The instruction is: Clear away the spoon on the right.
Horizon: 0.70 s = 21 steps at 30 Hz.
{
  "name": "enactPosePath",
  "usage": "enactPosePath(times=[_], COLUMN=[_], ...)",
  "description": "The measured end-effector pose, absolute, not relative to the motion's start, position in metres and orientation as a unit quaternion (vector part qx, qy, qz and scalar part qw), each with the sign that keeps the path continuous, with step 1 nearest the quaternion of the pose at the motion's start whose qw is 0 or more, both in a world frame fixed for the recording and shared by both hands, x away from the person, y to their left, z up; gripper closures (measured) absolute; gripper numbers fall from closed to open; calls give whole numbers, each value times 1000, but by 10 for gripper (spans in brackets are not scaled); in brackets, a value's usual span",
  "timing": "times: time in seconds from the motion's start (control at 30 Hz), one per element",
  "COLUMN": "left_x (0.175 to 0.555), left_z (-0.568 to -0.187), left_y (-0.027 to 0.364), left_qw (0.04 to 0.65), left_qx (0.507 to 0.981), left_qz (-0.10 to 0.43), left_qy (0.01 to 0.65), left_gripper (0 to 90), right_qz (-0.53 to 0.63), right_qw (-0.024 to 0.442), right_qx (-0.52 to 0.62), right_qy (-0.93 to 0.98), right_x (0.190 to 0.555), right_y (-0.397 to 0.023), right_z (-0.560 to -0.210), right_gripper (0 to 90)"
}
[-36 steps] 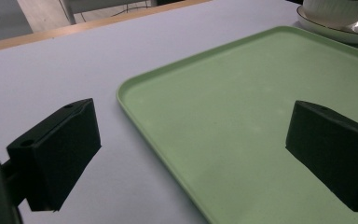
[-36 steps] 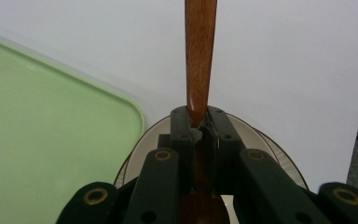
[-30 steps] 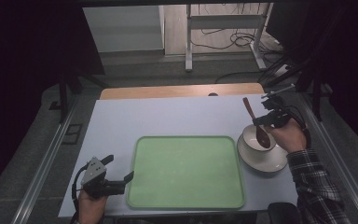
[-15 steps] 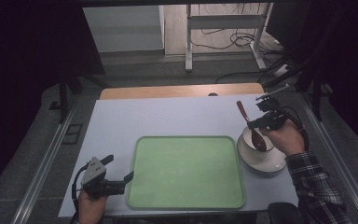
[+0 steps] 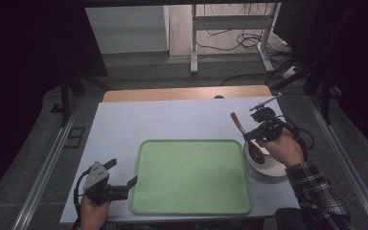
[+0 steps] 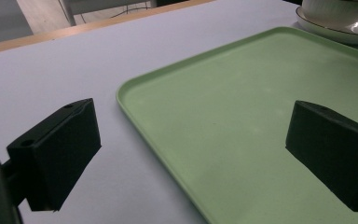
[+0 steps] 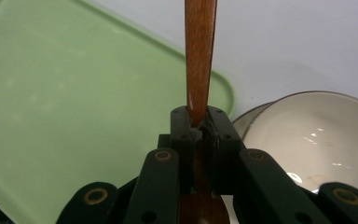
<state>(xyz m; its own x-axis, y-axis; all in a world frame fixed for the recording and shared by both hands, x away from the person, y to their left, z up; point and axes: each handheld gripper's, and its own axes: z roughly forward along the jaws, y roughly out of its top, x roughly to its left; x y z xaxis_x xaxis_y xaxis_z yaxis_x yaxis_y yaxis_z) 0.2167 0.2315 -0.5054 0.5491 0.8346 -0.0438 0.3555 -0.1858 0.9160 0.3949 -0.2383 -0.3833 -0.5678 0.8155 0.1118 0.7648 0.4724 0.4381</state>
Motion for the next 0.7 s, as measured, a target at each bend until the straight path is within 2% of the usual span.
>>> enactPosePath(times=[0.7], left_x=[216], left_z=[-505], left_y=[232], left_qw=[490], left_qx=[732], left_qz=[245], left_qy=[405], left_gripper=[26], right_qz=[181], right_qw=[17], right_qx=[443], right_qy=[878], right_x=[376], right_y=[-197], right_z=[-427], right_gripper=[831])
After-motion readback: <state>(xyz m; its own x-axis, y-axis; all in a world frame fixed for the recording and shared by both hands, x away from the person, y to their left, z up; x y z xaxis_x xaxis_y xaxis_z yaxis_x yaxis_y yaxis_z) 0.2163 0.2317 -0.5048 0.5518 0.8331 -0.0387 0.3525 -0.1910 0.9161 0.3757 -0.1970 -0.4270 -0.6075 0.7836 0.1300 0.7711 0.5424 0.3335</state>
